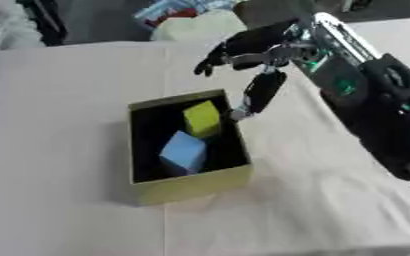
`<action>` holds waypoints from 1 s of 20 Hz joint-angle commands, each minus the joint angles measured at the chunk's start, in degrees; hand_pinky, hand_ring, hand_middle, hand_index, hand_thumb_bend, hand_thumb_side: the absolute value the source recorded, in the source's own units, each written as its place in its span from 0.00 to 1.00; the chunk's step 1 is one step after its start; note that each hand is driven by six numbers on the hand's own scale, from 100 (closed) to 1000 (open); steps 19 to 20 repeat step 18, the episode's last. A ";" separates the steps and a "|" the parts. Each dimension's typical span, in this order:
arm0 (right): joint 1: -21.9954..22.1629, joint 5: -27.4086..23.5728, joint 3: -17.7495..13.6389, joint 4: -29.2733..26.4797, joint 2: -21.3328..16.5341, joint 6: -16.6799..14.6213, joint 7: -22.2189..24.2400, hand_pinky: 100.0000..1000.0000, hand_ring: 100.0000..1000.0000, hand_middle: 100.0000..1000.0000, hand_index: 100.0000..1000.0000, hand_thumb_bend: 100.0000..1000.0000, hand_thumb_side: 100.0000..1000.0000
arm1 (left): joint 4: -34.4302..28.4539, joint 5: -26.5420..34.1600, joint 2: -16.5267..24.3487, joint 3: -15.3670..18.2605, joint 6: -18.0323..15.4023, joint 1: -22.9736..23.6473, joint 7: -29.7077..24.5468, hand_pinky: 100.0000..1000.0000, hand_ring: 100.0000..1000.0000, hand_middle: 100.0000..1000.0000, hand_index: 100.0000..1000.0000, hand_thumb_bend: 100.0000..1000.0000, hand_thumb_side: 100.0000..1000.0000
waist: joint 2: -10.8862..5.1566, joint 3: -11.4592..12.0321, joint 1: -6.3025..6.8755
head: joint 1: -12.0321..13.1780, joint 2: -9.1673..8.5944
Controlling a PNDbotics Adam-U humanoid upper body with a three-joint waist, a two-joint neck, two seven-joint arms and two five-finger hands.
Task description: Pick up objects on the table and place them in the box.
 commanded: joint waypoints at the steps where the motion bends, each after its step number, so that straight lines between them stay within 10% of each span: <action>1: -0.87 -1.32 -1.53 -2.15 -1.64 -2.45 3.15 0.89 0.91 0.81 0.99 0.24 0.52 | -0.87 0.04 0.96 0.47 0.03 -0.36 -0.18 0.63 0.59 0.65 0.86 0.21 0.95 | -0.75 -0.05 -0.05 | 0.10 0.30; 7: -0.16 -4.39 -6.62 -9.33 -3.57 1.89 0.11 0.85 0.85 0.73 0.89 0.01 0.58 | -0.87 -0.09 0.94 0.61 0.07 -0.20 -0.05 0.63 0.59 0.65 0.86 0.21 0.95 | -0.84 -0.35 0.00 | 0.20 0.30; 20: 9.30 -13.44 -17.18 -27.81 -12.46 11.77 -12.72 0.84 0.79 0.68 0.84 0.00 0.63 | -0.87 -0.46 0.99 1.12 -0.09 -0.01 0.98 0.63 0.59 0.65 0.86 0.22 0.94 | -0.73 -0.96 0.13 | 0.95 0.30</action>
